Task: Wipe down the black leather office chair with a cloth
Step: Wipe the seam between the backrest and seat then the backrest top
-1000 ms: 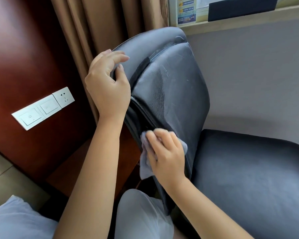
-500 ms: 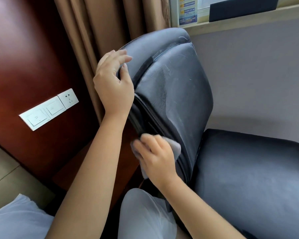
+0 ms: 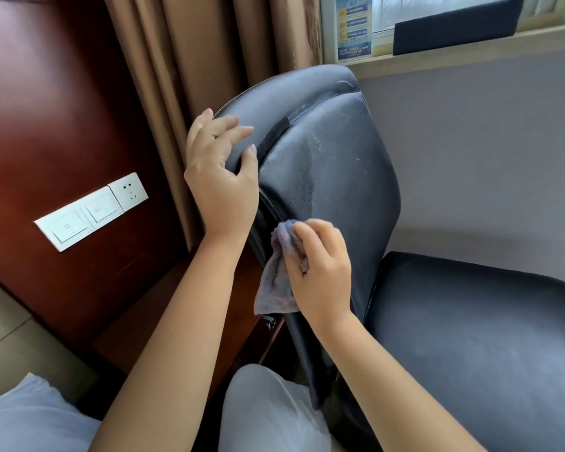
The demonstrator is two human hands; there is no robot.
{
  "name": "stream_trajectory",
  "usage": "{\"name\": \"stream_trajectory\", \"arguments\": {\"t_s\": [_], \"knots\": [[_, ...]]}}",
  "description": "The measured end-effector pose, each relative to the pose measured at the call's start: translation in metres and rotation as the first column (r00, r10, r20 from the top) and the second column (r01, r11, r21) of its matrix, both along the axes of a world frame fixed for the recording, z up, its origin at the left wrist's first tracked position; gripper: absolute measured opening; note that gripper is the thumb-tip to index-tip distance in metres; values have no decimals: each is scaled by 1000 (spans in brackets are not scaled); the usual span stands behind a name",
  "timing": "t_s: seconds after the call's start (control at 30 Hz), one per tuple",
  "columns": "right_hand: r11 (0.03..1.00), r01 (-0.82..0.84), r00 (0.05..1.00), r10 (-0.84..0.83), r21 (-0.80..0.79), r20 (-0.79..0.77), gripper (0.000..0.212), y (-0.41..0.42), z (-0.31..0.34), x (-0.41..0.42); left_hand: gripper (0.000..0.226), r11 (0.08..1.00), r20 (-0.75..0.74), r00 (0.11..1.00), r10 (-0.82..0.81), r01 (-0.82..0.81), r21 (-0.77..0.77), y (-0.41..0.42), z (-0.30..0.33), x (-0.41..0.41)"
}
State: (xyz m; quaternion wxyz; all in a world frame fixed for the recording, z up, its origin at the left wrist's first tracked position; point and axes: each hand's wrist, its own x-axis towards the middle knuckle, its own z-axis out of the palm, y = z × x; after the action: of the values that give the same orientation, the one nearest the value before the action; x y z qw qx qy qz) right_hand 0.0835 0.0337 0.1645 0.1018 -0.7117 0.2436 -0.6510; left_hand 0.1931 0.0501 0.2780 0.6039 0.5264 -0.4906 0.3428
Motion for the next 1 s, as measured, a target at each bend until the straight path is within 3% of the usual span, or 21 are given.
{"name": "stream_trajectory", "arguments": {"t_s": [0.17, 0.3, 0.5, 0.63, 0.8, 0.87, 1.0], "knots": [[986, 5, 1000, -5, 165, 1, 25, 7, -55, -24, 20, 993, 63, 992, 106, -109, 50, 1, -14, -7], [971, 17, 999, -23, 240, 24, 16, 11, -45, -23, 22, 988, 140, 981, 133, -143, 65, 1, -19, -8], [986, -19, 1000, 18, 163, 13, 17, 6, 3, -4, 23, 931, 322, 899, 297, -347, 110, 7, -28, -6], [990, -31, 999, 29, 139, 19, 23, 4, -33, -15, 22, 908, 407, 849, 338, -408, 98, 9, -33, -4], [969, 10, 1000, -13, 247, 10, 22, 12, -71, -29, 18, 890, 527, 774, 351, -451, 69, 12, -40, -2], [959, 4, 1000, -11, 285, 26, 19, 13, -62, -26, 20, 887, 547, 762, 346, -456, 75, 13, -45, -3], [976, -54, 998, 45, 211, 46, 18, 7, -18, -14, 26, 871, 577, 734, 360, -486, 75, 13, -50, -2]]}}
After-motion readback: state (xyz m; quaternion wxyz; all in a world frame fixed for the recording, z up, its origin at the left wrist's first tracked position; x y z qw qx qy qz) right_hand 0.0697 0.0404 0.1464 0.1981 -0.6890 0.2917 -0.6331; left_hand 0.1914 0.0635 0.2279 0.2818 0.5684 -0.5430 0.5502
